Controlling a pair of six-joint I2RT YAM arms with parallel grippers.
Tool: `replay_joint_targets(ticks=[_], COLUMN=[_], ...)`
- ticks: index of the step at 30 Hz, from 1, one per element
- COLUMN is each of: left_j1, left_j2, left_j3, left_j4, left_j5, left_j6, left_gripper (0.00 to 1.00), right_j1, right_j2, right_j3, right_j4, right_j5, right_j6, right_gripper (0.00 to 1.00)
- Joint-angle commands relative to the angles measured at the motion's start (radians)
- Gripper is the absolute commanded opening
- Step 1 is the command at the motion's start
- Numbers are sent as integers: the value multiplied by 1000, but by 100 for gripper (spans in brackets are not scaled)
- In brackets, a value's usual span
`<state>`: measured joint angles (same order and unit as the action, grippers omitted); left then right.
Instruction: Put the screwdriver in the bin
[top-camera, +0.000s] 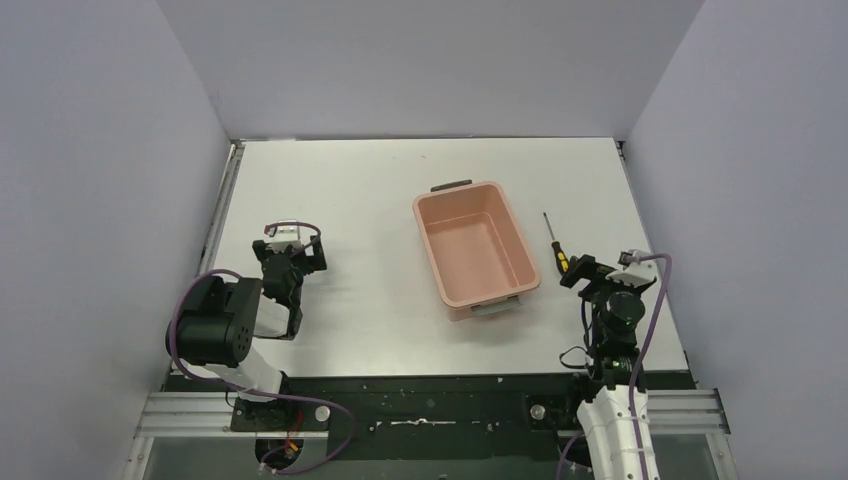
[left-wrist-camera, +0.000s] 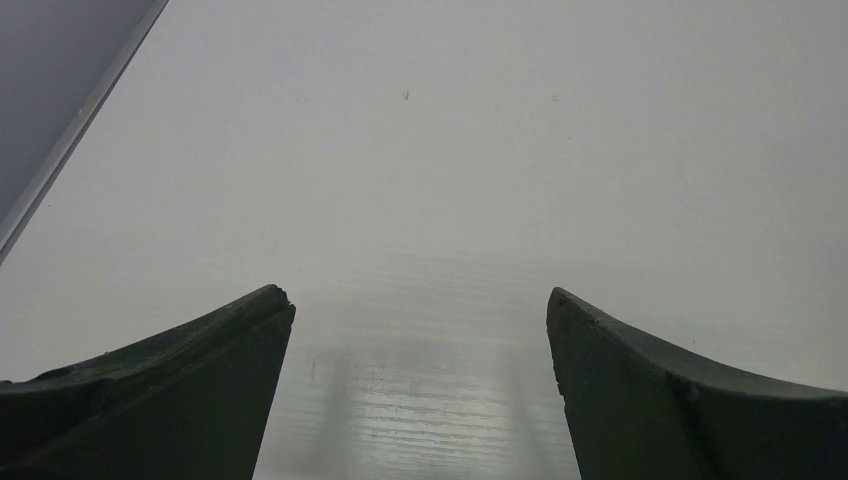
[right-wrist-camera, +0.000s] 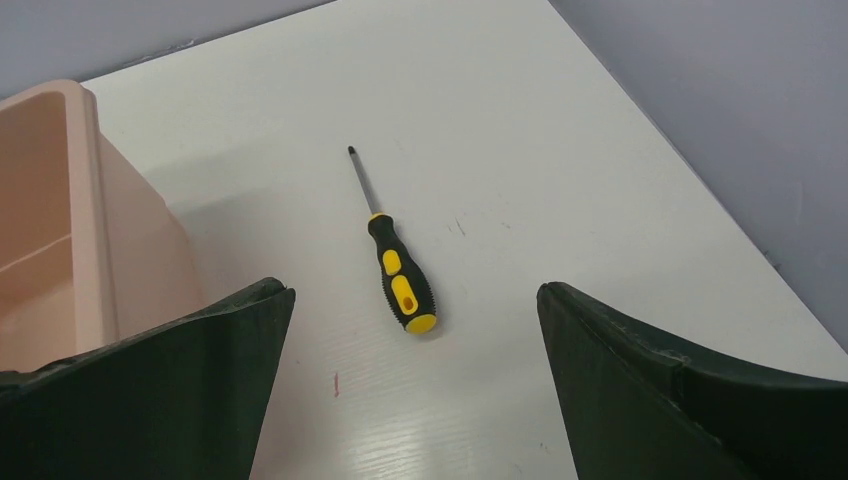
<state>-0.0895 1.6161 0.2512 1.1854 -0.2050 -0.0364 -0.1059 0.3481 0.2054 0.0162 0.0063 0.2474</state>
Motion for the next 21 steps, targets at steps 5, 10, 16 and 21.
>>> replay_joint_targets(ticks=[5,10,16,21], left_j1=[5,5,5,5], left_j2=[-7,-6,-7,-6], left_j3=[2,2,2,2], left_j4=[25,26,25,25], left_j5=[10,10,10,10], left_j6=[10,9,11,9], left_gripper=[97,97,97,97], right_j1=[-7,-6,-6,-6], right_j2=[147,415,834,1080], right_j3=[218,570,1030,1181], right_j4=[11,-146,-527,-683], right_j5=[25,-39,-137,-134], right_j6=[0,-36,-137,-166], right_gripper=[100,100,100,99])
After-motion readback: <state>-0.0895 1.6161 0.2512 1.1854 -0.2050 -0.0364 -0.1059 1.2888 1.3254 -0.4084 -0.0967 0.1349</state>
